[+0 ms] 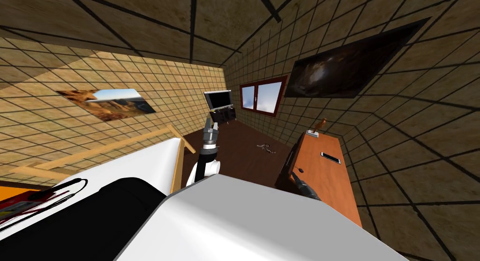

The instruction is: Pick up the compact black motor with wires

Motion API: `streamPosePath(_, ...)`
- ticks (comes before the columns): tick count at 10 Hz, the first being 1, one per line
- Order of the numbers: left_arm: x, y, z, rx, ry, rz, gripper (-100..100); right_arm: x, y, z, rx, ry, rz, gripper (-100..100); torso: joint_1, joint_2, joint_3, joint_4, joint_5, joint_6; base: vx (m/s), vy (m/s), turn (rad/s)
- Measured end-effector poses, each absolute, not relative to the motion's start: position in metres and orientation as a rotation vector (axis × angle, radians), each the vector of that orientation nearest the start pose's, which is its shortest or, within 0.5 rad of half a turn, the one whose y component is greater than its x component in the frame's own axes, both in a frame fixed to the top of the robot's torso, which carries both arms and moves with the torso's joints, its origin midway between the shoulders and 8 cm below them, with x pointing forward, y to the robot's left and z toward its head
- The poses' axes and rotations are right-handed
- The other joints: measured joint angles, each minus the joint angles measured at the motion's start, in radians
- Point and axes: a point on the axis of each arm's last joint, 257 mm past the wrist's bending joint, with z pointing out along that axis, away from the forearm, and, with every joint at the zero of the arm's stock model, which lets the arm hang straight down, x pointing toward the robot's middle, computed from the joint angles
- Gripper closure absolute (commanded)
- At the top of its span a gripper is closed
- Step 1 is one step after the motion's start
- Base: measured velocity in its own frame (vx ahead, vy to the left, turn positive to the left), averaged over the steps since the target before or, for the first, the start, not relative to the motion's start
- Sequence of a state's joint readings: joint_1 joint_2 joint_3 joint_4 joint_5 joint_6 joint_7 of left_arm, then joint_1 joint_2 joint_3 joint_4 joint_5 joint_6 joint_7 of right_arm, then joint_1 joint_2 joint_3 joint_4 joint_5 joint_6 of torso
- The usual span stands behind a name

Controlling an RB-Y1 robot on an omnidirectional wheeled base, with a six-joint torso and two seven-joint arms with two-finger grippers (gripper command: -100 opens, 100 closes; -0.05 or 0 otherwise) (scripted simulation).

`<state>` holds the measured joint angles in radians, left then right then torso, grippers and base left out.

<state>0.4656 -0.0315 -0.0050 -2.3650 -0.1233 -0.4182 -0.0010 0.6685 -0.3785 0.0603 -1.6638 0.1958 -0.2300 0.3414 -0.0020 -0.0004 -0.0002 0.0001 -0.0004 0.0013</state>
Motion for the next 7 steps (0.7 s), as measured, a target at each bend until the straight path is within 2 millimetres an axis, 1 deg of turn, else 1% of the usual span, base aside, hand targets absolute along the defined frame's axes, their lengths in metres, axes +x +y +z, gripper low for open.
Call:
streamPosePath(1,0.343,0.263,0.057,-0.581,0.628,-1.239,0,0.274,-0.358,-0.402,0.68,1.882,0.42,-100,0.0,0.0,0.0,0.0,0.0,-0.001,-0.001,-0.019,0.177)
streamPosePath(2,0.343,0.264,0.057,-0.581,0.628,-1.239,0,0.271,-0.361,-0.412,0.676,1.906,0.4,-100,0.0,0.0,0.0,0.0,0.0,0.0,0.0,-0.011,-0.057)
streamPosePath(3,0.343,0.264,0.057,-0.581,0.628,-1.239,0,0.268,-0.365,-0.419,0.677,1.92,0.388,-100,0.0,0.0,0.0,0.0,0.0,0.0,-0.002,-0.008,0.331)
streamPosePath(4,0.343,0.263,0.057,-0.581,0.628,-1.239,0,0.258,-0.371,-0.432,0.672,1.958,0.357,-100,0.0,0.0,0.0,0.0,0.0,-0.001,-0.001,-0.021,0.194)
streamPosePath(5,0.343,0.264,0.057,-0.581,0.628,-1.239,0,0.249,-0.375,-0.441,0.671,1.987,0.333,-100,0.0,0.0,0.0,0.0,0.0,0.0,-0.003,-0.02,0.324)
streamPosePath(6,0.343,0.263,0.057,-0.581,0.628,-1.239,0,0.235,-0.381,-0.456,0.665,2.028,0.298,-100,-0.001,0.0,0.0,0.0,0.0,-0.001,0.003,-0.042,0.388)
streamPosePath(7,0.343,0.264,0.057,-0.581,0.628,-1.239,0,0.217,-0.389,-0.472,0.649,2.083,0.252,-100,-0.002,0.0,0.0,0.0,0.0,-0.001,0.004,-0.042,0.201)
